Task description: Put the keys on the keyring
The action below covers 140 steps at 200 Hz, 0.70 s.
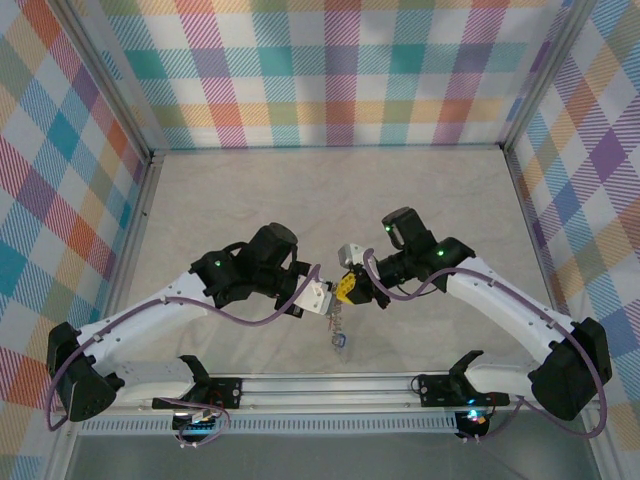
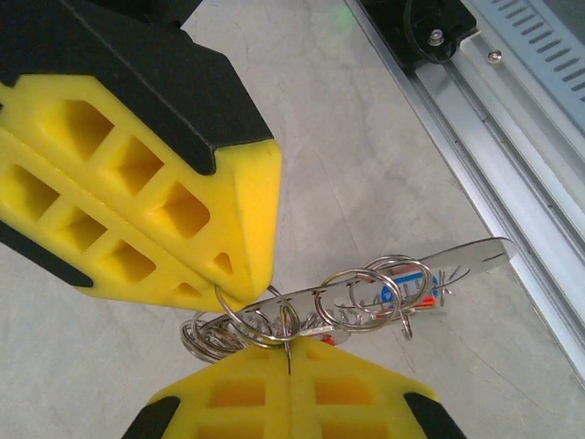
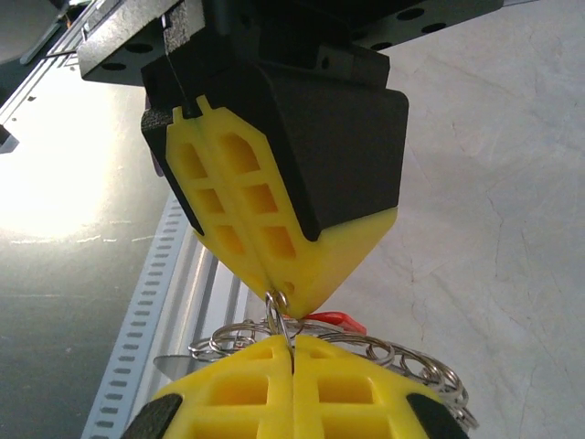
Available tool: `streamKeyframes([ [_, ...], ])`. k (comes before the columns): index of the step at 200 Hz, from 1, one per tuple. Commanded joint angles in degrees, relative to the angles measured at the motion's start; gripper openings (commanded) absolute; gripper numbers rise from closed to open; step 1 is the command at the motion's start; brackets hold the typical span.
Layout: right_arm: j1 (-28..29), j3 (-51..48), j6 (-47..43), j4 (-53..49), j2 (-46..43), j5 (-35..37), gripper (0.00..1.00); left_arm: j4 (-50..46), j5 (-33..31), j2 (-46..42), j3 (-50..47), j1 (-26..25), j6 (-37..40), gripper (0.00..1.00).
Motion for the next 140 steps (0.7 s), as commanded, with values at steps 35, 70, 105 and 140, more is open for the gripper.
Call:
streamKeyframes([
  [35,-1.95,-1.46,5.12,8.5,-1.82,0.77,0.0,2.51,0.91,-1.7,-1.63,-1.33,-3.95,0.0],
  [70,-3.0,-3.52,8.09,12.5,-3.58,2.59,0.0,6.66,-0.79,-2.22,-3.5,-1.25,-9.67,0.0],
  [105,-3.81,-5.35,10.68,15.82,-4.8,3.49,0.0,9.56,-1.7,-2.86,-5.16,-1.25,-13.14,0.0],
  [140,-3.99,-7.08,12.52,18.94,-5.91,4.75,0.0,11.15,-1.48,-3.28,-6.28,-1.25,-15.85,0.06],
])
